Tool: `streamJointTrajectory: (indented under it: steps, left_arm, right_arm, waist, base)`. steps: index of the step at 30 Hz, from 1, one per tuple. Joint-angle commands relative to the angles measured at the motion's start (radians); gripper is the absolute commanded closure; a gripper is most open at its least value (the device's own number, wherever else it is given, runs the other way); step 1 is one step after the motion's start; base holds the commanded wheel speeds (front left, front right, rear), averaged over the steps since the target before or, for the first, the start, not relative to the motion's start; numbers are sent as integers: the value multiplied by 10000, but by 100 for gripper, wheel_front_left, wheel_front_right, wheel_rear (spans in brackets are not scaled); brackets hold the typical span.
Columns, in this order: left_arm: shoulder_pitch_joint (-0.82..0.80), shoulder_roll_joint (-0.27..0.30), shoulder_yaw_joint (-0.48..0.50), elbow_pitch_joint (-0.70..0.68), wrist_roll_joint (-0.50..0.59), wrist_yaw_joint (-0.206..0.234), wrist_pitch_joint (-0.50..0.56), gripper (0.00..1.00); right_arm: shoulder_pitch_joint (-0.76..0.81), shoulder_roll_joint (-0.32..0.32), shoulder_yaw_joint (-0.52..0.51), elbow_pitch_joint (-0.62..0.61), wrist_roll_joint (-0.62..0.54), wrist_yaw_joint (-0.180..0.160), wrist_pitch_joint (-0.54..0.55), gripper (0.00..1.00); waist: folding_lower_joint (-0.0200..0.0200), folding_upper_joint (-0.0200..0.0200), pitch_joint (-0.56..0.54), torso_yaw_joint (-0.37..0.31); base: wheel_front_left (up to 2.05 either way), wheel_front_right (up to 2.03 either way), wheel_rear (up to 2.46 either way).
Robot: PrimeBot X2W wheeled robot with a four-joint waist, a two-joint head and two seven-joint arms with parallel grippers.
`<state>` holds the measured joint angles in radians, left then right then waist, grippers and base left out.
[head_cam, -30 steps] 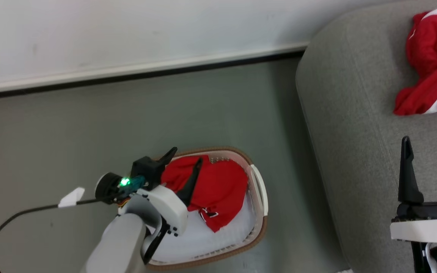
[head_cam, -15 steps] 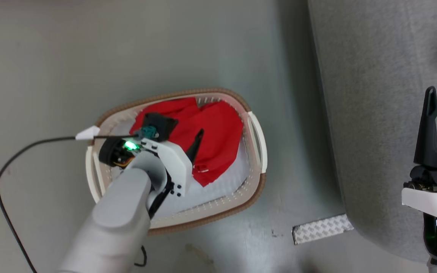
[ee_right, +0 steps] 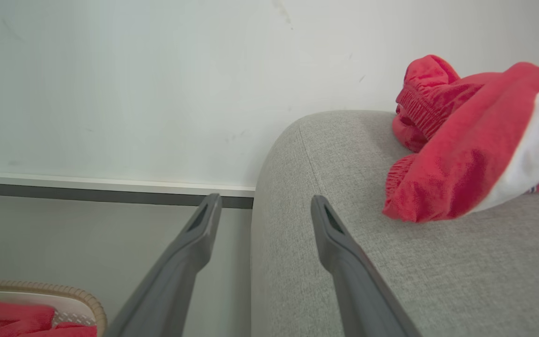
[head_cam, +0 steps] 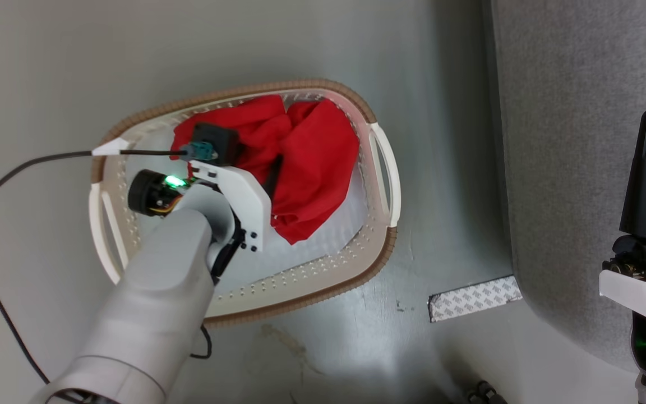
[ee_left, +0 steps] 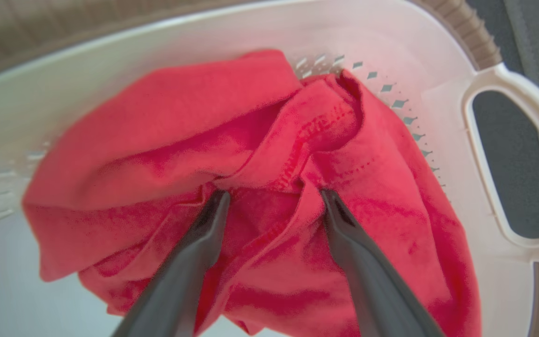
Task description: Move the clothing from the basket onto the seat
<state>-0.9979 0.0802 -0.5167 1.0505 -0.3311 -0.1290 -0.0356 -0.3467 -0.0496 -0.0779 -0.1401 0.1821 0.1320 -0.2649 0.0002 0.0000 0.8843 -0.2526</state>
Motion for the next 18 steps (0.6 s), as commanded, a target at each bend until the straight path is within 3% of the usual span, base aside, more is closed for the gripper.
streamJointTrajectory:
  steps: [1,7,8,9,10,18]
  left_arm:
    - [-104,-20,-180,79,-174,-19,16,0]
    - [-167,-47,-961,321,-668,-19,41,0]
    - [-158,-54,-1149,321,-748,-19,42,24]
    - [-133,-64,-1330,312,-859,-19,39,67]
    - [-93,-70,-1538,281,-960,-19,54,100]
    - [448,210,-3062,-483,-2273,-19,-219,100]
  right_arm:
    - [-68,-16,-27,-88,11,-25,9,0]
    - [-22,-16,-66,-221,-34,-25,9,0]
    - [-14,-16,-73,-234,-51,-25,7,0]
    - [-10,-16,-81,-246,-71,-25,9,0]
    - [-12,-16,-85,-246,-88,-25,9,0]
    - [-82,-16,-52,83,-35,-25,9,0]
  waist:
    - [-2,0,214,-56]
    - [-2,0,502,-73]
    - [-2,0,518,-74]
    - [-2,0,526,-72]
    - [-2,0,524,-73]
    - [-2,0,-410,109]
  base:
    - [0,0,0]
    - [0,0,0]
    - [0,0,0]
    - [0,0,0]
    - [0,0,0]
    - [0,0,0]
